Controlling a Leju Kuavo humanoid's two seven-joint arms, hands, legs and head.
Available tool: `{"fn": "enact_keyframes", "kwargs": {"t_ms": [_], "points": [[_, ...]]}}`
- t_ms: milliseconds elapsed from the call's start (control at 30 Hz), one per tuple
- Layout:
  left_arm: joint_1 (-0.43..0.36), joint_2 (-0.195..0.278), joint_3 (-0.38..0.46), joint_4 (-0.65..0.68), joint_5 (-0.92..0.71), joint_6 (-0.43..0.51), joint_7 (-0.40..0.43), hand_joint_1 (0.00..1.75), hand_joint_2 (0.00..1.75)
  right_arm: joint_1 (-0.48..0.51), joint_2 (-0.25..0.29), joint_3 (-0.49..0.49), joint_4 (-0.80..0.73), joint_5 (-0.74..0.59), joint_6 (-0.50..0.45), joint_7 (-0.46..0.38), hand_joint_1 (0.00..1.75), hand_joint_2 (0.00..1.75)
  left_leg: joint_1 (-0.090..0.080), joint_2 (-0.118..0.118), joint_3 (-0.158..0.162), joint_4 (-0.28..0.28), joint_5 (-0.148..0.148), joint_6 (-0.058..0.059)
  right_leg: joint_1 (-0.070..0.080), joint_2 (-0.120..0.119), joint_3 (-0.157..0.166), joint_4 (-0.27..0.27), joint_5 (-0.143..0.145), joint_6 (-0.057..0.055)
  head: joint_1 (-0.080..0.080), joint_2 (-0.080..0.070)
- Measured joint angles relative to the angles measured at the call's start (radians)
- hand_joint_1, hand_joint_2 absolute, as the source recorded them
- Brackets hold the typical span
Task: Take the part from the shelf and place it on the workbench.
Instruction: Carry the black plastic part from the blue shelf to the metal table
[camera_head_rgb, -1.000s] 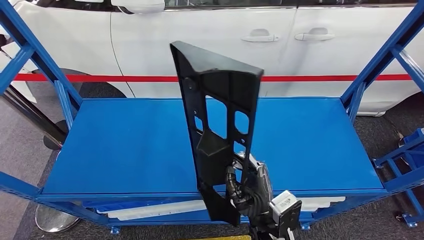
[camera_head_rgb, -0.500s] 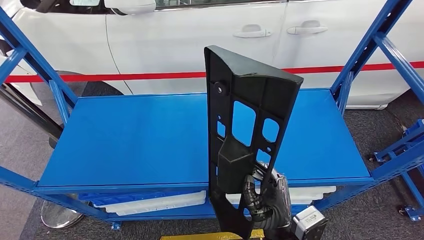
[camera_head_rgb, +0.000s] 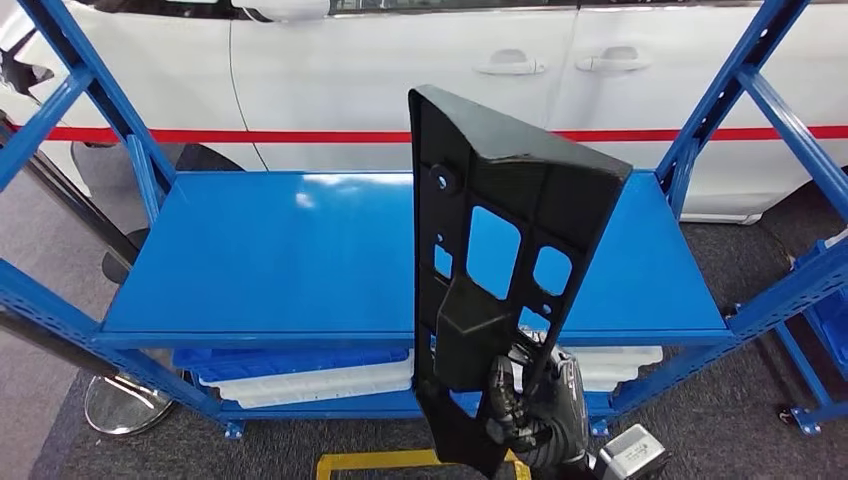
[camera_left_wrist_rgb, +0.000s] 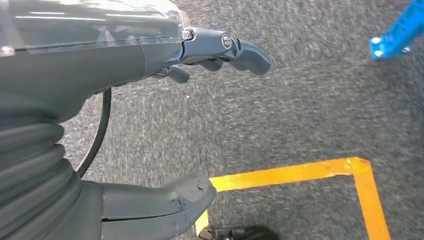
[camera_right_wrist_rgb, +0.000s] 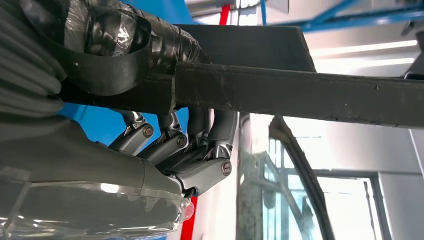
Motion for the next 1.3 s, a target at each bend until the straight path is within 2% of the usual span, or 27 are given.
{"fn": "enact_keyframes", "kwargs": {"t_ms": [33,67,100,133,167,233,300,367,400,433,533,567,600,633,700,767,800,900,933,967,1033,1067,1100,1133,1200,1267,1300], "points": [[0.0,0.0,0.002,0.0,-0.005,-0.002,0.0,0.0,1.75,0.001,0.0,-0.001,0.0,-0.009,0.012,-0.004,1.75,1.75,0.0,0.001,-0.013,0.002,0.009,-0.001,-0.003,0.0,-0.013,0.062,-0.036,0.005,0.0,0.0],[0.001,0.0,0.003,0.0,-0.009,-0.003,-0.001,0.0,1.75,0.002,0.0,-0.002,0.0,-0.017,0.023,-0.008,1.75,1.75,0.001,0.002,-0.027,0.005,0.018,-0.003,-0.006,0.0,-0.016,0.106,-0.051,0.01,0.0,0.0],[0.001,0.0,0.006,0.0,-0.014,-0.006,-0.001,0.0,1.75,0.003,0.0,-0.003,0.0,-0.023,0.032,-0.012,1.75,1.75,0.002,0.002,-0.041,0.01,0.026,-0.006,-0.009,0.0,-0.003,0.118,-0.043,0.014,0.0,0.0],[0.001,-0.001,0.009,0.0,-0.019,-0.007,-0.001,0.0,1.75,0.003,0.0,-0.004,-0.001,-0.027,0.039,-0.016,1.75,1.75,0.004,0.002,-0.056,0.017,0.032,-0.01,-0.013,-0.001,0.029,0.093,-0.021,0.017,0.0,0.0],[0.0,-0.001,0.012,0.0,-0.022,-0.008,-0.001,0.0,1.75,0.003,0.0,-0.005,-0.002,-0.028,0.043,-0.019,1.75,1.75,0.006,0.002,-0.069,0.026,0.036,-0.014,-0.016,-0.001,0.077,0.033,0.005,0.02,0.0,0.0],[0.0,-0.002,0.017,0.0,-0.028,-0.009,-0.001,0.0,1.75,0.001,0.0,-0.006,-0.006,-0.027,0.048,-0.023,1.75,1.75,0.006,0.0,-0.092,0.046,0.041,-0.025,-0.017,0.001,0.167,-0.099,0.02,0.018,0.0,0.0],[-0.001,-0.003,0.02,0.0,-0.033,-0.01,-0.001,0.0,1.75,-0.001,0.0,-0.008,-0.008,-0.024,0.049,-0.024,1.75,1.75,0.004,-0.001,-0.103,0.058,0.05,-0.038,-0.012,0.005,0.193,-0.153,0.011,0.004,-0.001,0.0],[-0.001,-0.002,0.025,0.0,-0.036,-0.013,-0.001,0.0,1.75,-0.002,0.001,-0.009,-0.008,-0.022,0.049,-0.024,1.75,1.75,0.007,-0.002,-0.108,0.06,0.057,-0.053,-0.011,0.005,0.18,-0.152,0.022,-0.016,-0.001,0.0],[0.0,-0.002,0.028,-0.001,-0.036,-0.014,-0.001,0.0,1.75,-0.002,0.001,-0.009,-0.008,-0.022,0.049,-0.024,1.75,1.75,0.009,-0.003,-0.115,0.069,0.044,-0.06,-0.011,0.003,0.172,-0.152,0.03,-0.027,-0.001,0.0],[0.001,-0.002,0.031,-0.001,-0.037,-0.015,0.0,0.0,1.75,-0.002,0.001,-0.009,-0.008,-0.022,0.049,-0.024,1.75,1.75,0.011,-0.004,-0.126,0.093,0.015,-0.064,-0.012,0.002,0.162,-0.154,0.04,-0.037,-0.001,0.0],[0.002,-0.003,0.038,-0.001,-0.037,-0.016,0.0,0.0,1.75,0.0,0.004,-0.01,-0.008,-0.022,0.048,-0.024,1.75,1.75,0.013,-0.004,-0.177,0.26,-0.121,-0.072,-0.008,-0.001,0.124,-0.151,0.07,-0.05,-0.001,0.0],[0.002,-0.003,0.04,-0.001,-0.037,-0.017,0.0,0.0,1.75,0.0,0.004,-0.011,-0.008,-0.022,0.048,-0.024,1.75,1.75,0.013,-0.004,-0.184,0.311,-0.14,-0.072,-0.005,-0.001,0.11,-0.149,0.079,-0.051,-0.001,0.0],[0.002,-0.003,0.041,-0.001,-0.037,-0.017,0.0,0.0,1.75,0.001,0.004,-0.011,-0.007,-0.022,0.048,-0.024,1.75,1.75,0.013,-0.004,-0.177,0.335,-0.137,-0.071,-0.002,-0.001,0.095,-0.146,0.087,-0.051,-0.001,0.0],[0.003,-0.003,0.042,-0.001,-0.037,-0.017,0.0,0.0,1.75,0.001,0.005,-0.012,-0.007,-0.022,0.048,-0.024,1.75,1.75,0.012,-0.005,-0.152,0.322,-0.116,-0.068,0.0,-0.001,0.082,-0.143,0.095,-0.051,-0.001,0.0],[0.002,-0.002,0.043,-0.004,-0.038,-0.018,0.0,0.0,1.75,0.001,0.006,-0.013,-0.008,-0.022,0.048,-0.024,1.75,1.75,0.007,-0.006,-0.053,0.199,-0.072,-0.051,0.004,-0.001,0.063,-0.138,0.11,-0.048,-0.001,0.0],[0.0,-0.001,0.044,-0.011,-0.042,-0.022,0.0,0.0,1.75,0.001,0.007,-0.015,-0.008,-0.021,0.046,-0.025,1.75,1.75,-0.001,-0.007,0.036,0.063,-0.068,-0.036,0.006,-0.002,0.053,-0.137,0.124,-0.04,-0.001,0.0],[-0.001,-0.002,0.044,-0.015,-0.045,-0.027,0.0,0.0,1.75,0.002,0.008,-0.016,-0.007,-0.018,0.044,-0.027,1.75,1.75,-0.005,-0.007,0.053,0.03,-0.074,-0.032,0.004,-0.003,0.051,-0.138,0.131,-0.033,-0.001,0.0],[0.002,-0.006,0.054,-0.032,-0.053,-0.046,0.001,0.0,1.75,0.004,0.011,-0.021,-0.007,-0.002,0.04,-0.035,1.75,1.75,-0.005,-0.005,0.047,0.003,-0.047,-0.021,0.0,-0.003,0.046,-0.141,0.142,-0.012,-0.001,0.0],[0.003,-0.008,0.059,-0.039,-0.054,-0.05,0.001,0.0,1.75,0.007,0.012,-0.025,-0.007,0.002,0.038,-0.039,1.75,1.75,-0.002,-0.002,0.041,-0.005,-0.033,-0.014,0.001,-0.002,0.039,-0.127,0.12,-0.008,-0.001,0.0],[0.004,-0.01,0.064,-0.044,-0.055,-0.054,0.001,0.0,1.75,0.01,0.012,-0.029,-0.007,0.005,0.035,-0.041,1.75,1.75,0.001,0.001,0.031,-0.012,-0.019,-0.008,0.0,-0.001,0.028,-0.094,0.08,-0.003,-0.001,0.0],[0.007,-0.012,0.07,-0.055,-0.055,-0.058,0.001,0.0,1.75,0.022,0.012,-0.039,-0.007,0.006,0.028,-0.042,1.75,1.75,0.0,0.003,0.005,-0.01,0.002,-0.002,-0.004,0.0,0.002,0.016,-0.017,0.003,-0.001,0.0],[0.01,-0.014,0.073,-0.061,-0.056,-0.06,0.002,0.0,1.75,0.028,0.012,-0.045,-0.007,0.006,0.026,-0.041,1.75,1.75,-0.001,0.004,-0.009,-0.006,0.01,-0.004,-0.006,0.0,-0.006,0.071,-0.043,0.007,-0.001,0.0],[0.012,-0.017,0.076,-0.066,-0.058,-0.062,0.003,0.0,1.75,0.035,0.012,-0.051,-0.007,0.005,0.026,-0.04,1.75,1.75,-0.001,0.004,-0.024,-0.001,0.016,-0.006,-0.007,0.0,-0.004,0.104,-0.044,0.011,-0.001,0.0],[0.013,-0.02,0.08,-0.071,-0.062,-0.065,0.004,0.0,1.75,0.039,0.013,-0.056,-0.007,0.005,0.027,-0.038,1.75,1.75,0.0,0.004,-0.04,0.006,0.022,-0.01,-0.009,0.0,0.012,0.106,-0.024,0.013,-0.001,0.0],[0.016,-0.027,0.09,-0.083,-0.071,-0.073,0.008,0.0,1.75,0.045,0.014,-0.067,-0.006,0.008,0.032,-0.029,1.75,1.75,0.002,0.003,-0.066,0.021,0.03,-0.02,-0.012,-0.001,0.092,0.01,0.031,0.015,-0.001,0.0],[0.017,-0.033,0.098,-0.095,-0.079,-0.08,0.011,0.0,1.75,0.05,0.015,-0.075,-0.006,0.013,0.039,-0.019,1.75,1.75,0.002,0.003,-0.081,0.033,0.038,-0.031,-0.009,0.0,0.181,-0.12,0.031,0.007,-0.001,0.0],[0.017,-0.034,0.101,-0.1,-0.082,-0.082,0.011,0.0,1.75,0.052,0.016,-0.077,-0.006,0.014,0.044,-0.017,1.75,1.75,0.001,0.003,-0.084,0.038,0.043,-0.037,-0.006,0.0,0.202,-0.157,0.021,0.0,-0.001,0.0]]}}
